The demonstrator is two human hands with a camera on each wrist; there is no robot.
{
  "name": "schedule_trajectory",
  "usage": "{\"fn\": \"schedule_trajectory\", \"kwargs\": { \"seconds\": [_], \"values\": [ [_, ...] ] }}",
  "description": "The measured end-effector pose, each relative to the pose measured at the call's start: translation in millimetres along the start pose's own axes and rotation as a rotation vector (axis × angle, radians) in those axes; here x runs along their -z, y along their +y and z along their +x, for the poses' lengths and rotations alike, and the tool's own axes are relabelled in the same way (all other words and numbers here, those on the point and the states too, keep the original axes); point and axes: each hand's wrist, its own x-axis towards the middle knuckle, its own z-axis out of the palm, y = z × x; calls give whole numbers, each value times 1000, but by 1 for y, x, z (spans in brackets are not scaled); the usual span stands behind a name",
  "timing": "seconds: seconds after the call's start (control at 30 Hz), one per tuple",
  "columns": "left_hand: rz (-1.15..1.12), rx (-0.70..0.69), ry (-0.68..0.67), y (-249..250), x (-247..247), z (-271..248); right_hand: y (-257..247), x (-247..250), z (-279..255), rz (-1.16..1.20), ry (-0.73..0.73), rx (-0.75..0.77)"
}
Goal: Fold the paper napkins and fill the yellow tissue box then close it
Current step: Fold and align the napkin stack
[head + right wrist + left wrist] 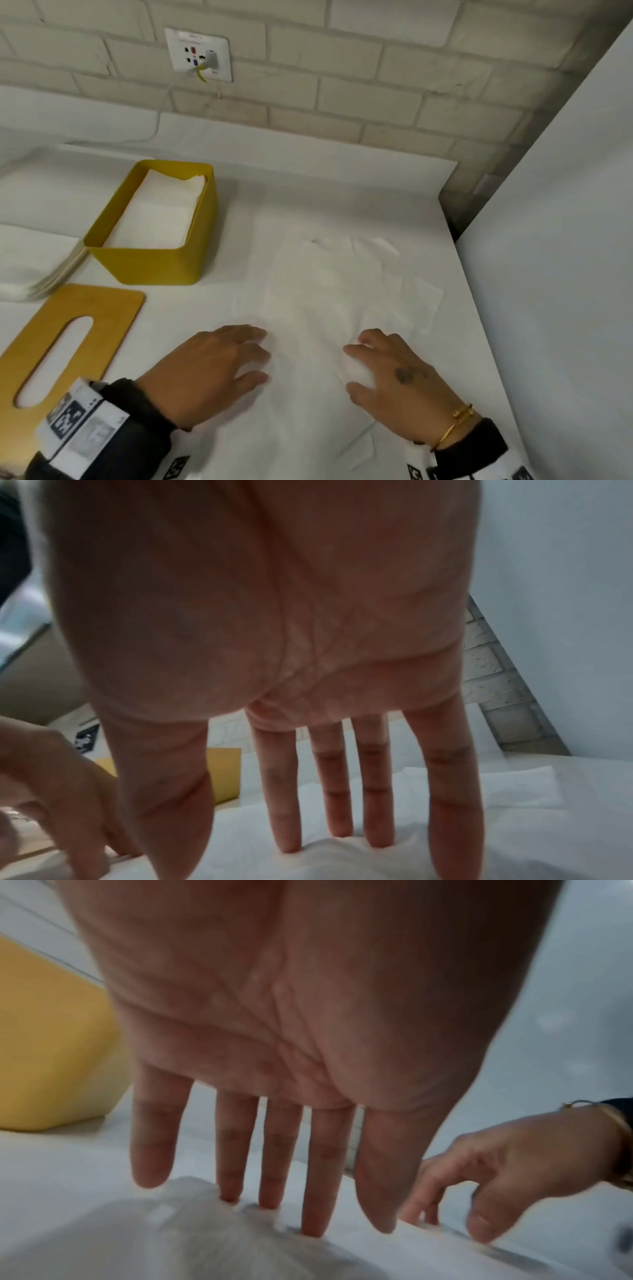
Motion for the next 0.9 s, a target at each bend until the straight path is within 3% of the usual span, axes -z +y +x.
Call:
{"fn": "schedule_trajectory", "kwargs": {
  "seconds": [0.17,0.27,0.33,0.4,0.47,0.57,0.8,0.9],
  "values": [
    [-51,45,49,2,-11,-15,12,-3,-13,138,-28,35],
    [-132,88,78,10,-2,-16,36,15,-2,495,151,-122],
    [-177,120,165,15,7,-11,53,28,10,633,290,-233],
    [-216,158,275,19,17,3,63,37,23,720,307,-296],
    [-254,233,282,19,23,21,63,40,32,726,230,-323],
    [-292,353,184,14,27,47,57,37,44,721,142,-334],
    [-488,454,190,7,27,70,57,23,64,785,203,-362],
    [-473,452,194,1,25,76,60,20,67,802,251,-281]
  ]
}}
